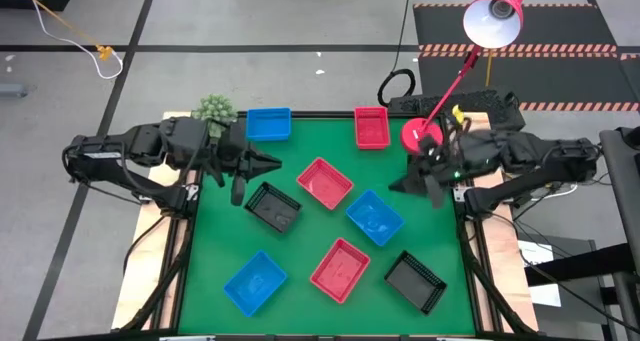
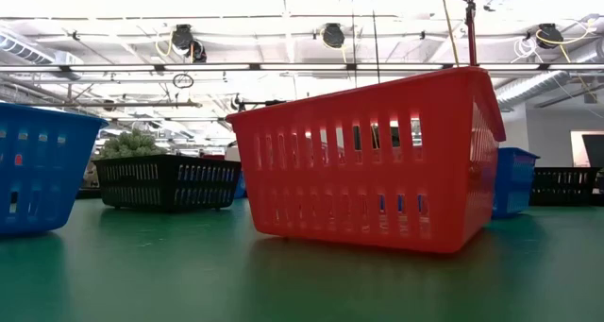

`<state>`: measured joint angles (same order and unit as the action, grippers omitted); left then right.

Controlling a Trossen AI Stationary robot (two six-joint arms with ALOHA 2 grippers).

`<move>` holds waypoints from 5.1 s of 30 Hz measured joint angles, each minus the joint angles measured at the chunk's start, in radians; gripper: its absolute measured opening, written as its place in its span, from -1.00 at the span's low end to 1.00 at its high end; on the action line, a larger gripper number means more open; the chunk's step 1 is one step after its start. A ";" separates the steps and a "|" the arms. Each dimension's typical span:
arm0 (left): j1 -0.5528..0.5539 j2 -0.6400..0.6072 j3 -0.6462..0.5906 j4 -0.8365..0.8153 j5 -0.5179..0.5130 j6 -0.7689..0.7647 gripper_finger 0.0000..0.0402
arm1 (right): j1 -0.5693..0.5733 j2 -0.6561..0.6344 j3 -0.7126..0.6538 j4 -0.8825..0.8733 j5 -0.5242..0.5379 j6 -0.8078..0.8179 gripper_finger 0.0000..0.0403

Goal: Stack baskets by color
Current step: Stack the bottom black bin on top of the right black bin

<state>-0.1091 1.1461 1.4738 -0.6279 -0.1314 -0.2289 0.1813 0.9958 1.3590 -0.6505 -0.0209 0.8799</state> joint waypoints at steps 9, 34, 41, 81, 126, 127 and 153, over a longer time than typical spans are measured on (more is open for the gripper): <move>-0.064 -0.001 0.000 -0.027 0.002 -0.197 -0.85 | 0.269 0.119 0.063 -0.180 0.078 0.301 -1.00; -0.119 0.006 -0.001 -0.185 -0.003 -0.271 -0.85 | 0.623 0.274 -0.004 -0.511 0.018 0.628 -0.88; -0.119 0.006 -0.001 -0.185 -0.054 -0.286 -0.85 | 0.618 0.274 -0.153 -0.496 0.019 0.425 -0.62; -0.110 0.290 -0.001 0.132 -0.089 -0.243 -0.85 | 0.512 0.228 -0.568 -0.051 0.037 0.131 -0.76; -0.081 0.290 -0.001 0.131 -0.089 -0.230 -0.85 | 0.337 0.182 -0.391 -0.147 -0.037 0.001 -0.97; -0.081 0.290 -0.001 0.131 -0.088 -0.231 -0.85 | 0.325 0.182 -0.360 -0.176 -0.037 -0.020 -0.97; -0.132 0.289 -0.001 0.130 -0.078 -0.395 -0.85 | -0.176 0.182 -0.057 -0.696 -0.136 -0.823 -0.97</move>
<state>-0.2415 1.4353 1.4727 -0.4984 -0.2094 -0.6243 0.0051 1.1774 1.3022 -1.3467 -0.1570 0.0573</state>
